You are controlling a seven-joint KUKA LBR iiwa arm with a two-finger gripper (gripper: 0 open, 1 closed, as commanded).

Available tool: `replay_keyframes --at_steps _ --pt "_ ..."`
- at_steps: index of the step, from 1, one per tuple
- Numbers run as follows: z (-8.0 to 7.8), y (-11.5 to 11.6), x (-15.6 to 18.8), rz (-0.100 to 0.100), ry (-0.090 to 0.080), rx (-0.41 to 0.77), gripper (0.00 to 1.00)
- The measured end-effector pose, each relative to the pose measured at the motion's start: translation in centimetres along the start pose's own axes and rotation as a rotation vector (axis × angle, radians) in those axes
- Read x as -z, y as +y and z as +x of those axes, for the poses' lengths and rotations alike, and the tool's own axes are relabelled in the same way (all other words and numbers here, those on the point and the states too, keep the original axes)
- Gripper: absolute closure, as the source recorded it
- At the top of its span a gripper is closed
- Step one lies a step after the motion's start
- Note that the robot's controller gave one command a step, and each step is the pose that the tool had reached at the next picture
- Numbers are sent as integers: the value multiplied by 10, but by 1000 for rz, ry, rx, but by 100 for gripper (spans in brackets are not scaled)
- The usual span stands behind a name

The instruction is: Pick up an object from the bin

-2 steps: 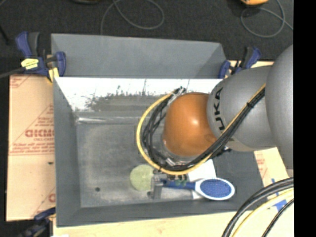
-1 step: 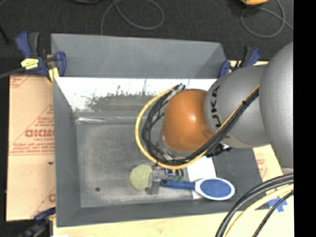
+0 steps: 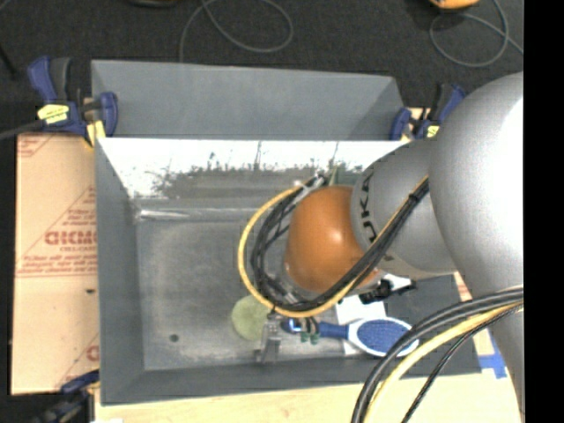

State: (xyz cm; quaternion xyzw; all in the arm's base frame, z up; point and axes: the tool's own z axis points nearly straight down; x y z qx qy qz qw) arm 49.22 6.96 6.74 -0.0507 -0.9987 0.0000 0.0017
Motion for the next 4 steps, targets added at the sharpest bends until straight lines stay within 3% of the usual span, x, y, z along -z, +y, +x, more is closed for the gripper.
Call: replay_keyframes --at_steps 1,4 --pt "1 4 3 -1 -3 -111 100" --pt "1 4 14 -1 -3 -113 100"
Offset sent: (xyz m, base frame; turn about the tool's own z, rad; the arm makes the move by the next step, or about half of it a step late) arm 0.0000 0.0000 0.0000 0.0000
